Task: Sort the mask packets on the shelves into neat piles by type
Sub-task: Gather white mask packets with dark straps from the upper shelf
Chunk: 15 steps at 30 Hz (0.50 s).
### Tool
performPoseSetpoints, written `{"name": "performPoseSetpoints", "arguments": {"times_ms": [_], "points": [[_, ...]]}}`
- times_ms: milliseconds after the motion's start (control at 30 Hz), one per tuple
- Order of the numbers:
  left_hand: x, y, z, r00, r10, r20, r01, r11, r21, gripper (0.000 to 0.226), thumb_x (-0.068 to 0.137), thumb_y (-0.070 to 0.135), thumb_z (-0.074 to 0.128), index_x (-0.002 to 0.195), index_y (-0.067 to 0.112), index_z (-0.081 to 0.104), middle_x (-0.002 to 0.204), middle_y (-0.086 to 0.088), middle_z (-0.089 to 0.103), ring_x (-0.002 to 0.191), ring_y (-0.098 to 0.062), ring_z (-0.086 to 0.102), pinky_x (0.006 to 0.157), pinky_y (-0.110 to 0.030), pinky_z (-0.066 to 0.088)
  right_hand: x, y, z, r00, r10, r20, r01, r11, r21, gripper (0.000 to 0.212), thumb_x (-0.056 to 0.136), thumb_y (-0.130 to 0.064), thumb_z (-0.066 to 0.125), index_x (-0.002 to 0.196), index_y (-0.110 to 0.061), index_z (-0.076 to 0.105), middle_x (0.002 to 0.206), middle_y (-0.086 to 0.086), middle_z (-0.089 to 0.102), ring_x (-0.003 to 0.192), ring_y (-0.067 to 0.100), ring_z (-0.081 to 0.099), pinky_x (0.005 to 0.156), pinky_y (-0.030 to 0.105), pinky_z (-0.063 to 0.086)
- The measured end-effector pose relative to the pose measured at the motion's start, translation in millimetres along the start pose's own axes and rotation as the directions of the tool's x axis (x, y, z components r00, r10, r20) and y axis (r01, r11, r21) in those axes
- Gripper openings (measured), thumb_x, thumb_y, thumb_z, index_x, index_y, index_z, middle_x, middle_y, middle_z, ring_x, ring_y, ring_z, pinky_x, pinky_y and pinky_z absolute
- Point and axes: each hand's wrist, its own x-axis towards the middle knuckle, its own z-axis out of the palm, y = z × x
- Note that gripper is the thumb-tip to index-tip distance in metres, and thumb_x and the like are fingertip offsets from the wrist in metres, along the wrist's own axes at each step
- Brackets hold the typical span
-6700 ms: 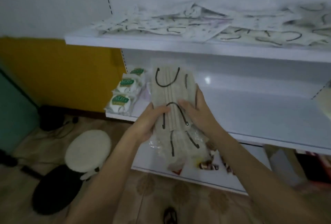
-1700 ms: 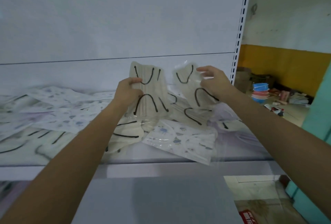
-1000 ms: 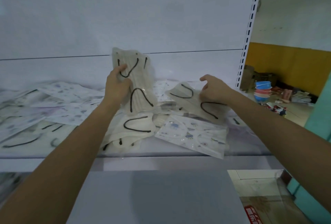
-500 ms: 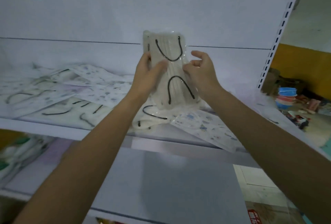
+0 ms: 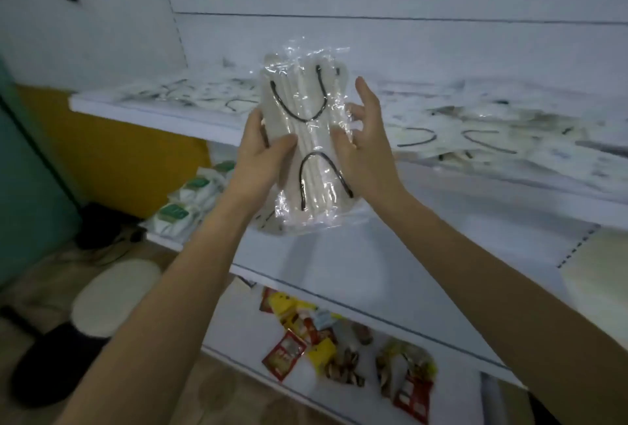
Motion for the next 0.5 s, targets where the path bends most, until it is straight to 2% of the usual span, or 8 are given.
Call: {"name": "performPoseSetpoints", "arguments": {"times_ms": [100,167,200,267,333,400,433,500], "points": [[-26,-30,-80,0.996,-0.053,-0.067,0.056,0.997,0.043,0.041,0.091,0.0,0.05,0.129,0.012,0.038,0.107,0.004,0.059,0.094,-0.005,0.062,0.078,-0.02,0.054,-50,21,71,0.981,0.056,0.187,-0.062,0.998,0.027,0.054,0.093,-0.012,0.052,0.142,-0.025,0.032,0.122,-0.009,0.042,0.106,0.017,0.055,0.083,0.02,0.045],[-41,-60,-121,0.982,-0.128,-0.136,0.137,0.988,0.063,0.039,0.092,-0.001,0.049,0.127,0.012,0.04,0.104,0.004,0.06,0.088,-0.003,0.062,0.071,-0.017,0.053,-88,42,112,0.936,0.152,0.318,-0.163,0.987,0.007,0.045,0.093,-0.011,0.053,0.136,-0.022,0.042,0.125,-0.012,0.045,0.112,0.008,0.05,0.09,0.011,0.041],[-48,-76,-136,0.971,-0.189,-0.149,0.199,0.978,0.057,0.038,0.092,0.0,0.049,0.127,0.012,0.04,0.105,0.001,0.06,0.089,-0.007,0.063,0.071,-0.019,0.054,-105,53,129,0.913,0.213,0.347,-0.23,0.973,0.007,0.042,0.094,-0.009,0.052,0.134,-0.02,0.046,0.129,-0.011,0.046,0.114,0.003,0.048,0.092,0.007,0.039],[-58,-110,-154,0.941,-0.32,-0.11,0.33,0.939,0.092,0.038,0.094,0.007,0.051,0.13,0.011,0.041,0.112,-0.006,0.061,0.097,-0.019,0.064,0.076,-0.029,0.056,-135,75,156,0.88,0.36,0.311,-0.384,0.923,0.018,0.039,0.095,-0.006,0.048,0.132,-0.017,0.048,0.133,-0.007,0.047,0.115,0.002,0.049,0.085,0.002,0.038],[-67,-140,-158,0.888,-0.459,-0.018,0.457,0.879,0.134,0.027,0.095,0.015,0.05,0.122,0.011,0.047,0.116,-0.01,0.062,0.095,-0.02,0.063,0.075,-0.026,0.055,-154,98,175,0.849,0.484,0.215,-0.499,0.867,0.019,0.038,0.095,-0.004,0.046,0.132,-0.014,0.047,0.137,-0.002,0.046,0.124,0.012,0.046,0.085,0.008,0.039],[-74,-163,-152,0.797,-0.602,0.049,0.58,0.786,0.214,0.014,0.095,0.005,0.046,0.105,0.014,0.05,0.099,-0.004,0.062,0.083,-0.015,0.059,0.061,-0.011,0.05,-162,122,184,0.812,0.575,0.105,-0.575,0.818,-0.028,0.039,0.095,-0.003,0.045,0.133,-0.013,0.047,0.141,0.002,0.044,0.13,0.019,0.041,0.089,0.016,0.038],[-75,-178,-148,0.757,-0.648,0.084,0.608,0.746,0.271,0.021,0.093,-0.002,0.043,0.104,0.014,0.051,0.091,-0.004,0.06,0.08,-0.016,0.057,0.056,-0.008,0.047,-162,133,187,0.785,0.617,0.06,-0.615,0.787,-0.052,0.039,0.095,-0.004,0.044,0.134,-0.012,0.046,0.142,0.004,0.043,0.131,0.021,0.04,0.091,0.021,0.039],[-70,-206,-142,0.72,-0.68,0.138,0.604,0.712,0.359,0.031,0.088,-0.011,0.039,0.111,0.004,0.055,0.095,-0.01,0.06,0.091,-0.027,0.059,0.064,-0.018,0.049,-158,155,189,0.726,0.687,0.01,-0.686,0.726,-0.053,0.04,0.096,-0.005,0.041,0.136,-0.012,0.043,0.143,0.006,0.041,0.126,0.024,0.044,0.088,0.027,0.041]]}}
